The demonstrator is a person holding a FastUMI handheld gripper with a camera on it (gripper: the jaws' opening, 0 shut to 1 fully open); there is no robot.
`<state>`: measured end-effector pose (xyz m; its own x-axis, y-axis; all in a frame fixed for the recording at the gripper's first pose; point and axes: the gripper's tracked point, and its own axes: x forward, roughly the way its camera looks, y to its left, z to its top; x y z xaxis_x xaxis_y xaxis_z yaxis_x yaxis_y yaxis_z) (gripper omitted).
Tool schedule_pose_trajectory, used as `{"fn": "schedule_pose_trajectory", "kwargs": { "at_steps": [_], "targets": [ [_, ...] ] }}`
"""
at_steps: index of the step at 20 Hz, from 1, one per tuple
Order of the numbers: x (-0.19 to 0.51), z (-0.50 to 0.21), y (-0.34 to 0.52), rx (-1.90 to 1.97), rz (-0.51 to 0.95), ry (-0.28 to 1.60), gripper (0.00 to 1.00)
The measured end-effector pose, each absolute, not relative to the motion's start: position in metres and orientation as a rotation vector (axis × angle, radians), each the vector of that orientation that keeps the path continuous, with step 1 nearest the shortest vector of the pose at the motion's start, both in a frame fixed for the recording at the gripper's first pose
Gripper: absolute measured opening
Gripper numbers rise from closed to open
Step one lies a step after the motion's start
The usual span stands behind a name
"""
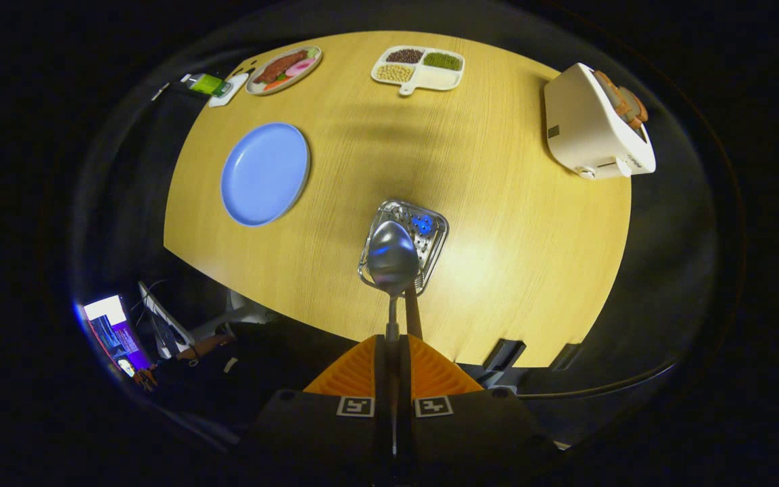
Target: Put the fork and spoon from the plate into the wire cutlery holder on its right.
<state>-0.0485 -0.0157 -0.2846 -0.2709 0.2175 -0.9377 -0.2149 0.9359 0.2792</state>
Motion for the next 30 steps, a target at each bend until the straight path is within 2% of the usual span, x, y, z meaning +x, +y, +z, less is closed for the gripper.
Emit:
{"fn": "schedule_pose_trajectory", "kwargs": {
  "at_steps": [7, 13, 16, 21, 22, 26, 27, 29, 30],
  "targets": [
    [-0.038, -0.316, -0.007, -0.141, 0.479, 2.043, 0.07],
    [-0.028, -0.334, -0.002, -0.199, 0.472, 2.150, 0.07],
    [-0.024, -0.339, 0.002, -0.201, 0.465, 2.167, 0.08],
    [-0.018, -0.340, 0.007, -0.190, 0.482, 2.107, 0.17],
    [-0.016, -0.338, 0.007, -0.177, 0.484, 2.075, 0.20],
    [-0.008, -0.324, 0.013, -0.064, 0.475, 1.892, 0.46],
    [-0.008, -0.320, 0.014, -0.032, 0.469, 1.838, 0.66],
    [-0.008, -0.311, 0.011, 0.009, 0.436, 1.720, 0.86],
    [-0.009, -0.304, 0.007, 0.023, 0.424, 1.650, 0.86]
  ]
}}
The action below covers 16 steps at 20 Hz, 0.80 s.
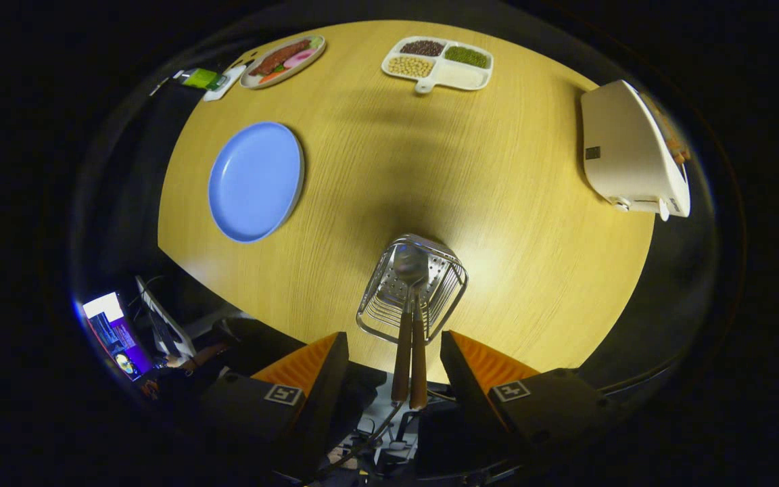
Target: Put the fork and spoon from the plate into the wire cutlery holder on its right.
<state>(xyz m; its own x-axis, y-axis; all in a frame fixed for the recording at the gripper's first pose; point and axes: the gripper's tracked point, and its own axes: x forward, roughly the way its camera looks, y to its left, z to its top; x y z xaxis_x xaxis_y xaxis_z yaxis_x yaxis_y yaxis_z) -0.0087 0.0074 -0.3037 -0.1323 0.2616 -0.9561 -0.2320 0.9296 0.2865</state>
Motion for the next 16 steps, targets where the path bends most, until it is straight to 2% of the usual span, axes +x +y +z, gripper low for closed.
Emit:
{"fn": "schedule_pose_trajectory", "kwargs": {
  "at_steps": [2, 3, 9, 16],
  "targets": [
    [-0.009, -0.292, -0.001, 0.051, 0.379, 1.532, 0.92],
    [-0.010, -0.288, -0.005, 0.069, 0.350, 1.481, 0.99],
    [0.015, -0.248, -0.020, 0.196, 0.328, 1.125, 1.00],
    [0.036, -0.156, -0.044, 0.197, 0.330, 0.684, 1.00]
  ]
}}
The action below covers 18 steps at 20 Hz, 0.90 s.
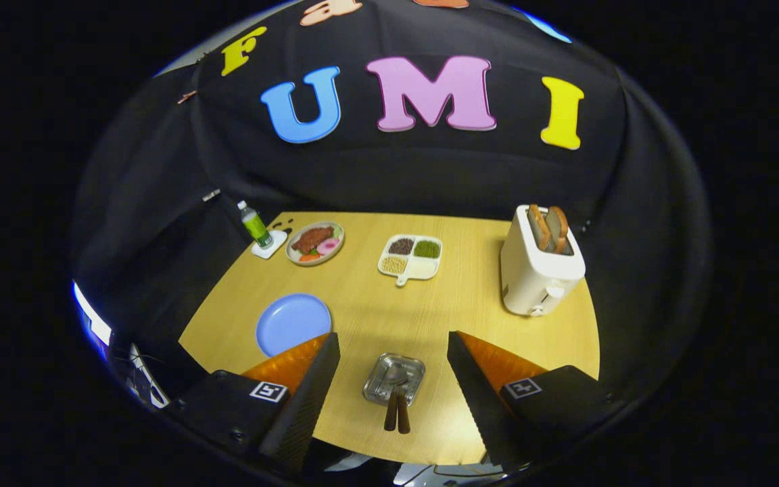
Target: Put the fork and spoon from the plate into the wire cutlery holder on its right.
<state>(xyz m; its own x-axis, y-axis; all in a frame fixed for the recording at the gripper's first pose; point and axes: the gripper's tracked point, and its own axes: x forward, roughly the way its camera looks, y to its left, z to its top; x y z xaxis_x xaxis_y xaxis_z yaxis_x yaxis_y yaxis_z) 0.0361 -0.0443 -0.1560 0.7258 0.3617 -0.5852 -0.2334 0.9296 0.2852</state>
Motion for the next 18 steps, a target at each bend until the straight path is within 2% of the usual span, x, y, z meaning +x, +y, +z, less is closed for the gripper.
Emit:
{"fn": "schedule_pose_trajectory", "kwargs": {
  "at_steps": [8, 18],
  "targets": [
    [0.021, -0.103, -0.090, 0.228, 0.345, 0.425, 0.99],
    [-0.010, -0.072, -0.102, 0.189, 0.386, 0.258, 0.99]
  ]
}}
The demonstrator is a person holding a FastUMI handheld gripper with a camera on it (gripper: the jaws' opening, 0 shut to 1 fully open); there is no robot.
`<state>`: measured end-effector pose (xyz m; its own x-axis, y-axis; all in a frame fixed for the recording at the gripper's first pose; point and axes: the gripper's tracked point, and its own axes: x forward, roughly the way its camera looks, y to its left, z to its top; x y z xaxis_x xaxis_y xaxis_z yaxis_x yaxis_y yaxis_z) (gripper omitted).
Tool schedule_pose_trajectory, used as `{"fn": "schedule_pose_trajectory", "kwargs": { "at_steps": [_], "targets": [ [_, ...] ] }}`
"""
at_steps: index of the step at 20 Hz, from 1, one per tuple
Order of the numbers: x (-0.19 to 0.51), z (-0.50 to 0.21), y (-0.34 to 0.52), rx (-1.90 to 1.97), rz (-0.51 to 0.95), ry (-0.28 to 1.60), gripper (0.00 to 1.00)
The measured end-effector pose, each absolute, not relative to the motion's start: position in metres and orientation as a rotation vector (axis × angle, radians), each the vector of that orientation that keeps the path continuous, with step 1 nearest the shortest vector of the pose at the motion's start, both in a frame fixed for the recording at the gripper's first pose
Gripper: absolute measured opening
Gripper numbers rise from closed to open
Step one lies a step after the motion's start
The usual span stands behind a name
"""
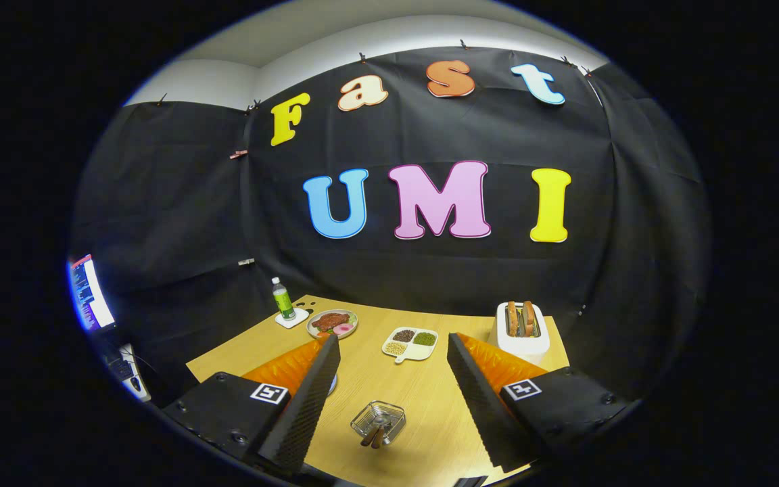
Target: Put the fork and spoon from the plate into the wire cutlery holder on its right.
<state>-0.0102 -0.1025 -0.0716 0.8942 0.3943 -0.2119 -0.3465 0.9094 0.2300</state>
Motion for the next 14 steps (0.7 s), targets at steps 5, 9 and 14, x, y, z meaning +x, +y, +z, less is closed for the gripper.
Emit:
{"fn": "schedule_pose_trajectory", "kwargs": {
  "at_steps": [5, 9, 14],
  "targets": [
    [-0.019, -0.070, -0.099, 0.157, 0.411, 0.251, 0.99],
    [-0.012, -0.064, -0.091, 0.169, 0.433, 0.241, 0.99],
    [-0.010, -0.055, -0.083, 0.172, 0.451, 0.220, 0.99]
  ]
}}
